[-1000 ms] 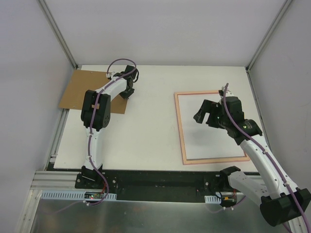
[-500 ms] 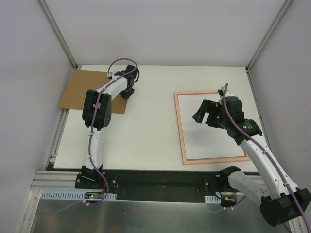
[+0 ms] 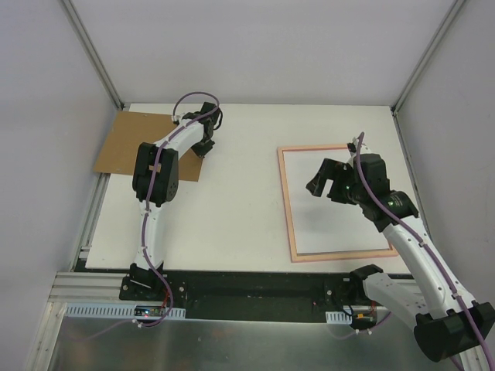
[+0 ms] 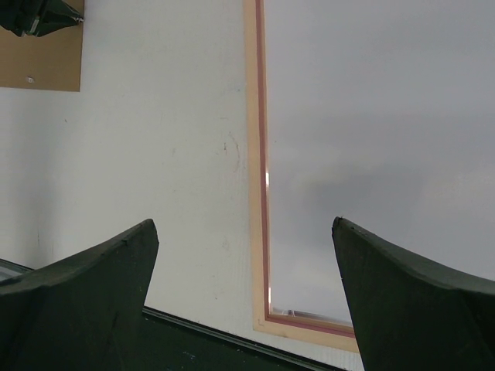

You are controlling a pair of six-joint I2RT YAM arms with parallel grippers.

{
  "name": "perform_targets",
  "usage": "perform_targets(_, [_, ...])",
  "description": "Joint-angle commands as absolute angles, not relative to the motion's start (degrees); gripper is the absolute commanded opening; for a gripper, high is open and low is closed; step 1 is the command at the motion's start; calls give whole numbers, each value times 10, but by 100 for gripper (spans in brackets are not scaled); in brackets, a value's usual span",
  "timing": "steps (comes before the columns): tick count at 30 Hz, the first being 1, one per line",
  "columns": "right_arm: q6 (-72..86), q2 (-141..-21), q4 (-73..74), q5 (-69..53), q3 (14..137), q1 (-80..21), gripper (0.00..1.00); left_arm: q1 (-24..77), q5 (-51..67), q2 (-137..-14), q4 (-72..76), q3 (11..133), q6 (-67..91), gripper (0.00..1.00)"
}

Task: Put the photo into the frame

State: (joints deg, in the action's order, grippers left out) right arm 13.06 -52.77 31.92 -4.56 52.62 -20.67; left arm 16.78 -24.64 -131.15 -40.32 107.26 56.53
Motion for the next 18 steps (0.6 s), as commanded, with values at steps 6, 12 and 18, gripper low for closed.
perform_targets(6, [134,-508,306,-55,526,-209,96,163,-222,-1334,-442,1059,558,0])
perform_targets(12, [143,-510,292,-65,518,-208,96,163,-207,-1314,-441,1034,541,0])
perform_targets(18, [152,-517,278,-73,511,-209,97,174,-195,-1286,-432,998,520,0])
